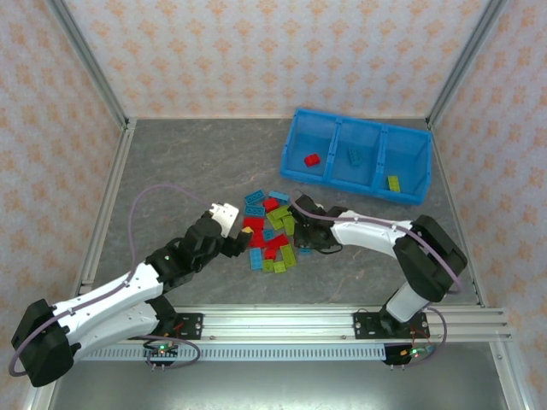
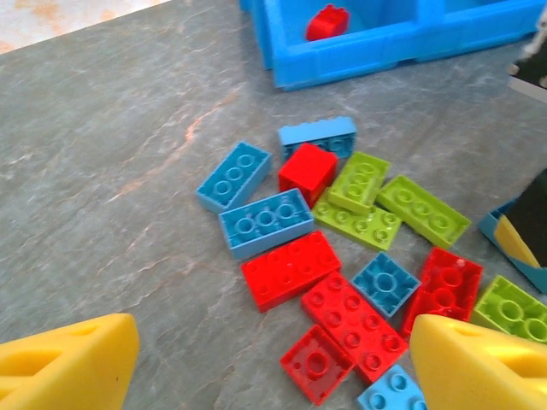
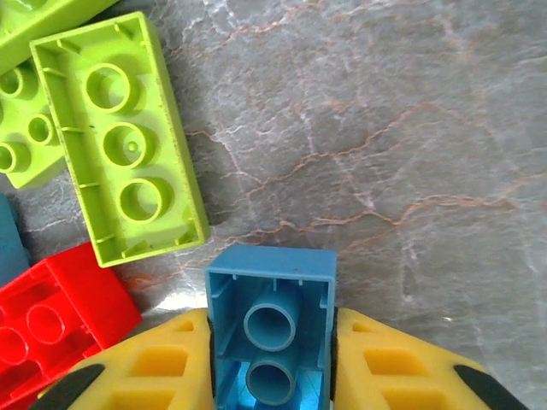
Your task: Sort the legos into containers by color
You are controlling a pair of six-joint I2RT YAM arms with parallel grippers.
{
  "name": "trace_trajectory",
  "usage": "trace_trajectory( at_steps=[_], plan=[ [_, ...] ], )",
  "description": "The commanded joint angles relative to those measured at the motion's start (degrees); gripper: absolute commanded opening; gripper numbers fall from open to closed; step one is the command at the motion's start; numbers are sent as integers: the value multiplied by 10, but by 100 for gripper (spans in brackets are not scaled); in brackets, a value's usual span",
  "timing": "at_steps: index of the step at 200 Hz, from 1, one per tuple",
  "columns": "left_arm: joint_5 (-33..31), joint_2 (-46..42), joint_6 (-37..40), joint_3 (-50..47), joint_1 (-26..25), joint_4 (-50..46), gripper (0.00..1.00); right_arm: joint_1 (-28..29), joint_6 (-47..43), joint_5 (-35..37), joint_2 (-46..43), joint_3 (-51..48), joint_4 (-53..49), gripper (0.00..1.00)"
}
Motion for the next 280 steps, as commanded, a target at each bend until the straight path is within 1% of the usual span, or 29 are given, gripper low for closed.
trace_trajectory(
  at_steps=[1,14,22,33,44,57,66,72,93,104,114,134,141,150,160,168,184,203,216,225,236,253,268,280],
  plan=[
    [145,-27,36,-26,3,61,90,-1,19,73,-95,-32,0,25],
    [196,-38,40,-33,2,79,93,-6,21,123,-158,-33,-6,24],
    [206,-41,40,-34,2,82,94,-20,14,149,-188,-27,-14,24],
    [203,-41,39,-35,2,85,95,-42,4,190,-220,-15,-29,24],
    [200,-37,41,-34,2,82,95,-86,-12,210,-247,-2,-33,25],
    [196,-37,38,-35,2,85,96,-153,-47,201,-247,20,-15,26],
    [195,-37,35,-38,2,91,96,-196,-70,187,-228,44,-2,26],
    [193,-37,34,-39,2,95,96,-221,-84,179,-198,65,2,26],
    [168,-37,27,-45,2,101,96,-278,-121,150,-88,153,12,25],
    [138,-36,20,-51,2,104,96,-293,-132,128,-30,196,21,25],
    [107,-35,14,-55,2,105,96,-298,-136,127,22,238,22,26],
    [-2,-34,-13,-53,2,84,96,-304,-136,142,105,308,11,27],
    [-36,-35,-17,-52,1,74,96,-306,-133,148,121,322,7,28],
    [-56,-38,-15,-53,2,69,97,-312,-129,147,137,336,5,29],
    [-60,-45,-11,-56,2,69,97,-318,-128,132,151,354,-6,35],
    [-62,-49,-12,-57,2,68,97,-319,-131,137,156,372,-28,42],
    [-69,-51,-15,-57,2,66,97,-319,-130,149,143,383,-54,49],
    [-79,-48,-19,-57,2,67,97,-319,-119,140,96,358,-62,51],
    [-81,-46,-22,-57,2,69,97,-316,-100,105,48,329,-68,50],
    [-80,-47,-24,-58,2,69,97,-305,-93,83,9,290,-55,50],
    [-82,-49,-24,-59,2,69,97,-278,-88,63,-33,252,-50,50],
    [-86,-59,-27,-59,2,67,97,-212,-103,27,-72,205,-56,51],
    [-90,-70,-26,-64,2,66,97,-139,-114,27,-83,167,-59,51],
    [-90,-77,-23,-65,3,65,97,-87,-121,22,-71,149,-59,52]
  ],
)
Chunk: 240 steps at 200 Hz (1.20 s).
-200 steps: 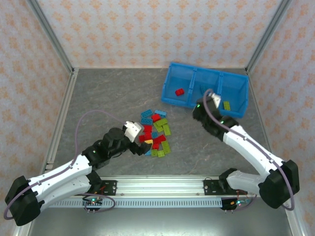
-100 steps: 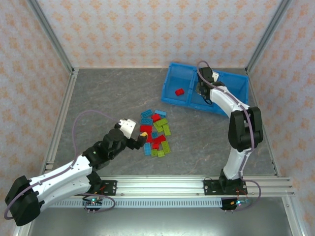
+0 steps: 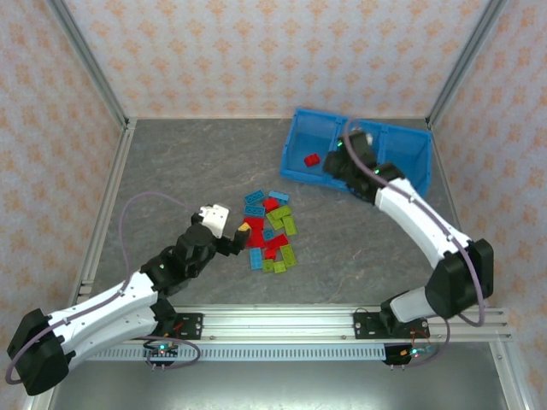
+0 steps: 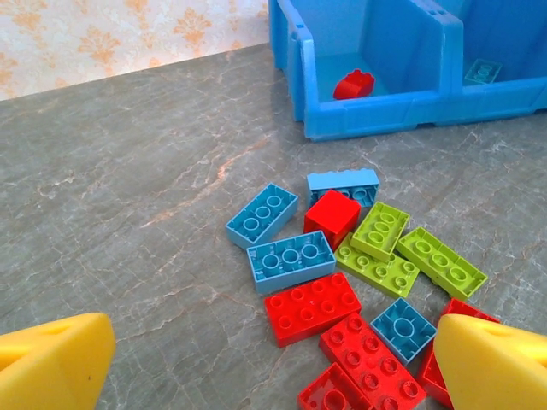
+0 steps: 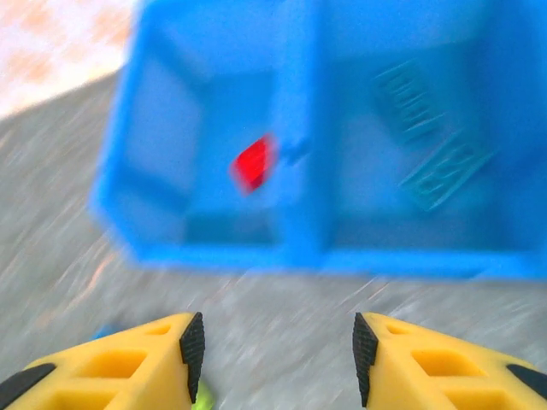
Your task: Sort the legos into containers by color
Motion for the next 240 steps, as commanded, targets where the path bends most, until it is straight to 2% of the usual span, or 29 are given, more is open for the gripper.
trace_trajectory(
  at_steps=[1,18,43,67,83,100,144,183,199,214,240],
  plan=[
    [-22,-19,-4,-12,2,-8,97,84,-14,-36,22,-48,-25,52],
    [-13,-22,0,-13,3,-6,97,124,-21,-56,57,-62,-13,56],
    [5,-20,3,-17,2,4,97,134,-17,-91,114,-65,11,69],
    [3,-16,6,-15,3,2,97,135,-20,-133,164,-50,26,70],
    [1,-15,6,-14,2,0,97,135,-23,-147,191,-42,35,66],
    [1,-15,5,-14,2,-1,97,135,-22,-131,210,-36,35,60],
    [1,-7,4,-11,3,-1,97,135,-19,-114,242,-36,29,55],
    [10,-5,7,-12,3,4,97,135,-12,-84,247,-35,20,41],
    [48,-10,18,-18,3,18,97,136,-8,-72,232,-42,24,37],
    [113,-12,32,-26,2,44,100,135,-1,-59,202,-57,38,34],
    [212,31,51,1,2,36,100,132,24,-11,124,-96,70,31]
  ],
)
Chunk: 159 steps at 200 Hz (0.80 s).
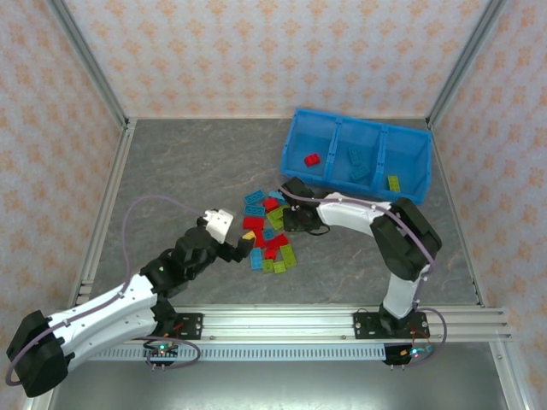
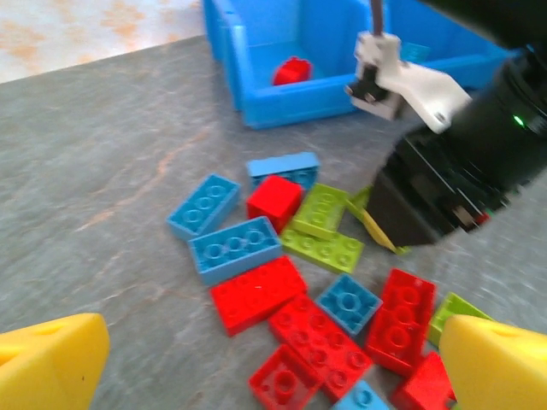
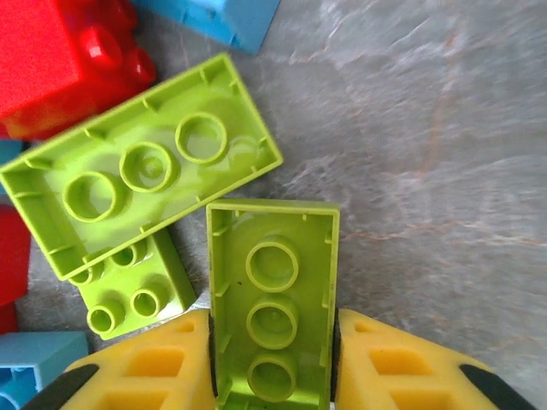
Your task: Sort the legos into containers by color
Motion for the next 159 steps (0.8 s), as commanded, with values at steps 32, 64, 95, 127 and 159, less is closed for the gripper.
trace_trajectory(
  at_steps=[32,64,95,127,159],
  plan=[
    [138,69,23,27,1,32,100,-27,63,128,-175,-62,26,31],
    [119,69,20,29,1,28,100,-94,70,207,-294,-77,-1,33],
    [94,55,14,22,1,28,100,-267,59,189,-357,-54,-23,34],
    [78,49,10,19,1,27,100,-412,40,131,-263,14,-22,34],
    [46,44,4,22,1,14,100,-460,40,93,-119,103,-26,37]
  ],
)
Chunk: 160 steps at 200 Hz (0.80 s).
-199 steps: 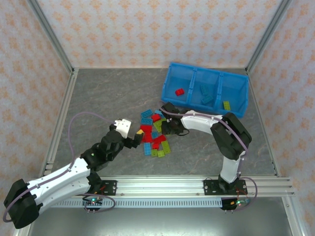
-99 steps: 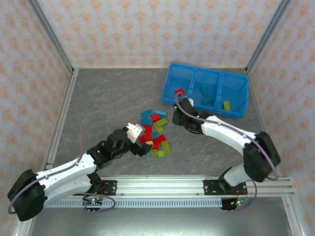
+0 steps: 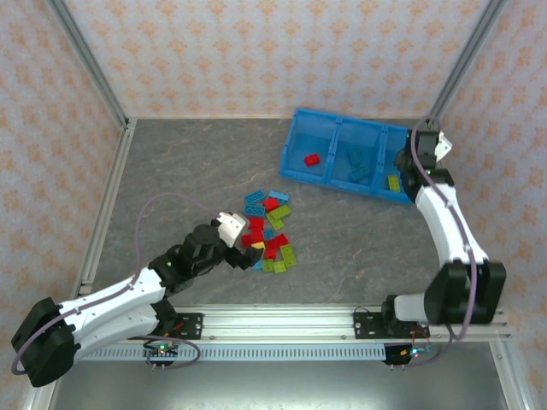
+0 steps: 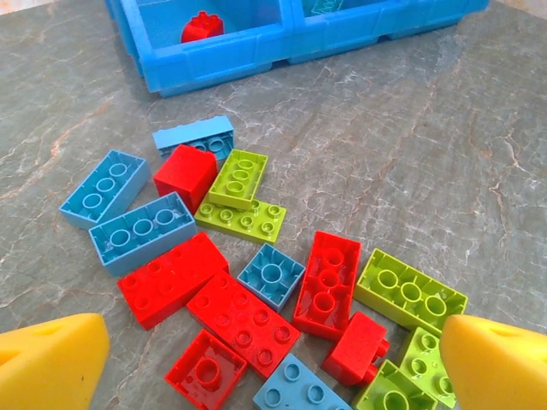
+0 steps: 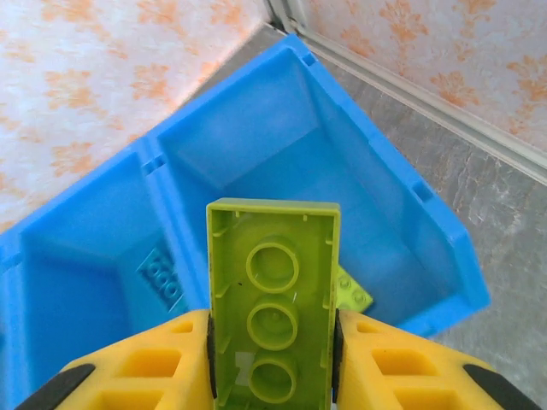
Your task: Sort the legos into containers by color
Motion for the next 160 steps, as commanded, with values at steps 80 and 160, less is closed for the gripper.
trace_trajectory(
  at_steps=[80,160],
  plan=[
    [-138,-48,-36,4,1,-16,100,-5,12,-113,54,58,-57,72],
    [-205,-114,-32,-17,2,-33,100,369,-70,-176,46,-6,-72,73]
  ],
)
